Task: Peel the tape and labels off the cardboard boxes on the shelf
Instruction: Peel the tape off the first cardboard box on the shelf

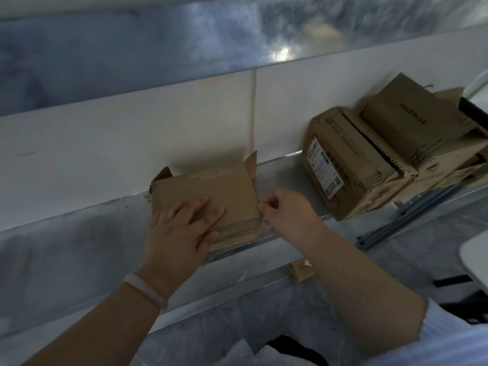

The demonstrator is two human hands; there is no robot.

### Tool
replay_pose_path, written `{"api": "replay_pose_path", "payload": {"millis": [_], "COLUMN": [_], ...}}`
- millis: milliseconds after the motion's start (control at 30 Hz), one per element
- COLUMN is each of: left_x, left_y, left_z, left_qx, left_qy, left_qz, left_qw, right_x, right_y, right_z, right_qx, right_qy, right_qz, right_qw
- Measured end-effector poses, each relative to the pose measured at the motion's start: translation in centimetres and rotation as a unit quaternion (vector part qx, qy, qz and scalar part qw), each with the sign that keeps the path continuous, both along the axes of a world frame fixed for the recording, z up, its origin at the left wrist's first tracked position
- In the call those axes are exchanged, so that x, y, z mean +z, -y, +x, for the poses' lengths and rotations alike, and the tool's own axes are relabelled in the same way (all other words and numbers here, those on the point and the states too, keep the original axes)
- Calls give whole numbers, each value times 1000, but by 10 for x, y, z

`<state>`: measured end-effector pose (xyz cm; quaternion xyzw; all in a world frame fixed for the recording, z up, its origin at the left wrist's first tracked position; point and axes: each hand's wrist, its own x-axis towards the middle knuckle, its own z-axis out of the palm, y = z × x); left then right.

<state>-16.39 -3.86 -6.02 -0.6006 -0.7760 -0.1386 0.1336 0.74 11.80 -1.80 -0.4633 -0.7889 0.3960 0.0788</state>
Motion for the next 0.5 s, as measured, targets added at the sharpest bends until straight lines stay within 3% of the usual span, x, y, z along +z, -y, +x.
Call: {"api": "replay_pose_path", "payload": {"millis": [100,200,367,500], "left_x": [1,1,2,3], "left_y": [0,0,-3,-6], "left_z": [0,0,0,-1], "left_qx": [0,2,12,9], "left_qy": [2,5,24,36], "left_qz": [-5,-7,-32,-24], "left_qw": [1000,1000,999,999], "right_x": [3,3,-7,-12], "right_y": [-3,0,13,14], "right_z": [-7,-7,8,15], "right_qx": [62,82,95,21], "right_qy": [77,88,8,-80], "right_qz": [51,68,104,71], "right_qw": [994,990,990,994]}}
